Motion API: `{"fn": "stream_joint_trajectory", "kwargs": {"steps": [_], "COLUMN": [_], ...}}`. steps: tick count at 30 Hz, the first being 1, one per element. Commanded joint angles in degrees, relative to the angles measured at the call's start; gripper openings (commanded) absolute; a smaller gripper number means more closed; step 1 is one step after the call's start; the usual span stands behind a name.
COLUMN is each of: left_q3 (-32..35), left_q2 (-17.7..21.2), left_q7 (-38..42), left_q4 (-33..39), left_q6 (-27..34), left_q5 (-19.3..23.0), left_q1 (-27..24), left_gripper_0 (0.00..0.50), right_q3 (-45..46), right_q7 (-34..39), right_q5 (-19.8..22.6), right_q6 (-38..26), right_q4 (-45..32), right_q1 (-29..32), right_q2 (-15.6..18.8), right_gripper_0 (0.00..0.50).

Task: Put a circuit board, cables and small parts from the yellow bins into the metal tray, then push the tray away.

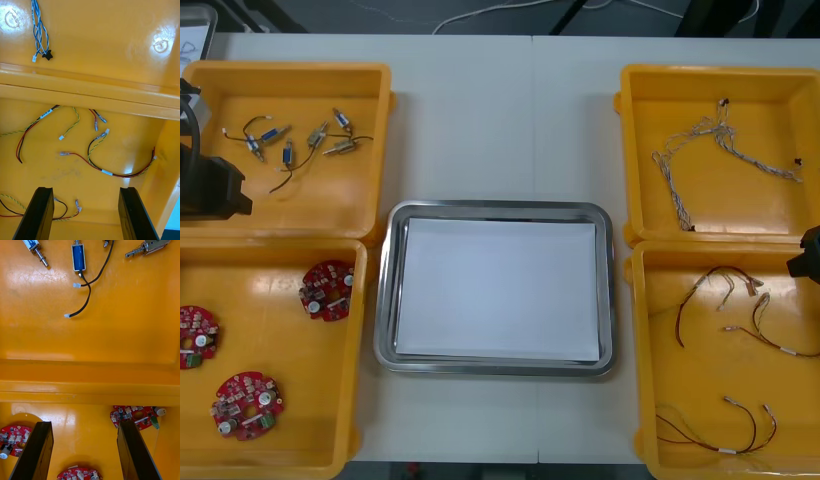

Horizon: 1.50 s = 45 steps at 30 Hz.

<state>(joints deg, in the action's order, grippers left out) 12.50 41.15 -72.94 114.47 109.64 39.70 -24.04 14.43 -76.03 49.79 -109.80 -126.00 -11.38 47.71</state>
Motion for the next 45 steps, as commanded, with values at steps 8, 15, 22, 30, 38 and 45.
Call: {"fn": "stream_joint_trajectory", "kwargs": {"steps": [8, 15, 22, 30, 38, 45], "left_q3": [1.6, 1.5, 2.9, 6.6, 10.3, 13.5], "left_q2": [2.3, -0.2, -0.1, -0.2, -0.2, -3.2], "left_q7": [-0.5, -0.7, -1.9, -2.9, -3.0, -2.8], "left_q4": [1.6, 0.9, 1.1, 7.4, 16.4, 22.6], "left_q6": [0.4, 0.4, 0.4, 0.4, 0.4, 0.4], "left_q5": [-0.5, -0.5, 1.0, 2.8, 4.0, 4.3], "left_q1": [0.8, 3.7, 3.8, 9.3, 19.0, 28.2], "left_gripper_0": [0.500, 0.500, 0.500, 0.500, 0.500, 0.500], "right_q3": [1.7, 1.4, 1.4, 1.4, 0.3, -3.4], "right_q7": [2.0, 1.9, 0.9, -2.2, -8.3, -14.3], "right_q5": [-0.3, 0.4, 0.7, 1.4, 1.1, -2.3], "right_q6": [-0.2, -0.2, -0.2, -0.2, 4.4, 11.4], "right_q4": [-0.2, 0.1, 0.1, 0.1, 0.1, 0.1], "right_q1": [0.7, 2.2, 3.6, 7.8, 12.4, 17.2], "right_q2": [-0.8, -1.5, -1.4, -1.4, -1.4, -1.4], "right_gripper_0": [0.500, 0.500, 0.500, 0.500, 0.500, 0.500]}}
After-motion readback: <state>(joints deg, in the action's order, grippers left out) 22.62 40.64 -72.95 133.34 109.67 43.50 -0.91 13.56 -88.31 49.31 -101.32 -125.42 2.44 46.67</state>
